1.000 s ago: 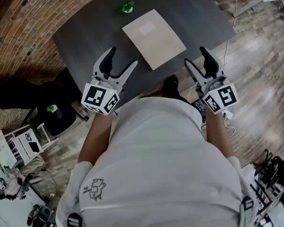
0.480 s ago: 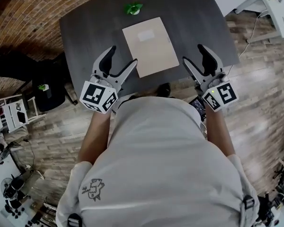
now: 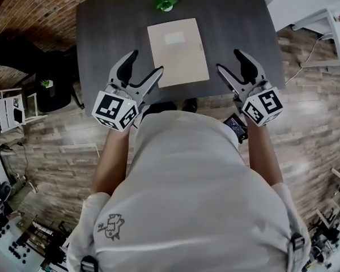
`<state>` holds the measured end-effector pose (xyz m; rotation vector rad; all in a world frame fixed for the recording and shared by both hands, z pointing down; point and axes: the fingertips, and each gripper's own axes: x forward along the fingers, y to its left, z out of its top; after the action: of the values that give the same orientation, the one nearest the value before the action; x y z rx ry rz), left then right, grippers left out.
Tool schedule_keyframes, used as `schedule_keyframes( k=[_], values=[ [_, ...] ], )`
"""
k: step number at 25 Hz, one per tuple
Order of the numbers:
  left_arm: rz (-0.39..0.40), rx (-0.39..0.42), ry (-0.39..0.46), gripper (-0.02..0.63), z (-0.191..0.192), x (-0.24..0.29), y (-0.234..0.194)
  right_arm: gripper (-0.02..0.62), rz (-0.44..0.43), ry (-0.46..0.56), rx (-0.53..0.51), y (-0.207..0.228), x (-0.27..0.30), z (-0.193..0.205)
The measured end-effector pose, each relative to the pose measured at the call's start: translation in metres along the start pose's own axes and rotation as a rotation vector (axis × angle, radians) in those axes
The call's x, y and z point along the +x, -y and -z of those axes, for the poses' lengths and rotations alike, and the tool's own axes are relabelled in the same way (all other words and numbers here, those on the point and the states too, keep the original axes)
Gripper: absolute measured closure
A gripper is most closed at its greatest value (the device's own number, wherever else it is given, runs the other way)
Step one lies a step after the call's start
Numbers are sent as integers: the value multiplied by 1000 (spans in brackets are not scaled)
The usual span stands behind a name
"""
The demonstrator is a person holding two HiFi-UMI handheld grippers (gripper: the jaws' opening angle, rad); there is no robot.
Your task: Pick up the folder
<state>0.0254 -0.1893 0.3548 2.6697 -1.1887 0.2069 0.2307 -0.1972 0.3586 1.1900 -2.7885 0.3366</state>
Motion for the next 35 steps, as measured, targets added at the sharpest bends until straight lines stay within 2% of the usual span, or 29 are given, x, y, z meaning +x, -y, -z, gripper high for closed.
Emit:
schedule_keyframes(
  k=[10,16,23,28,35],
  values=[
    [-30,-125,-45,255,34,18,-28,287,-38,-119,25,14,38,24],
    [-34,-186,-97,255,56,37,-52,287,-62,-233,63,31,71,66],
    [-30,-281,-207,255,98,55,-66,287,-86,-356,129,46,101,115],
    [-15,-347,-279,255,126,66,-77,285,-70,-456,184,57,116,153],
    [-34,-462,-413,255,193,81,-97,285,-49,-571,274,71,132,201]
  ],
)
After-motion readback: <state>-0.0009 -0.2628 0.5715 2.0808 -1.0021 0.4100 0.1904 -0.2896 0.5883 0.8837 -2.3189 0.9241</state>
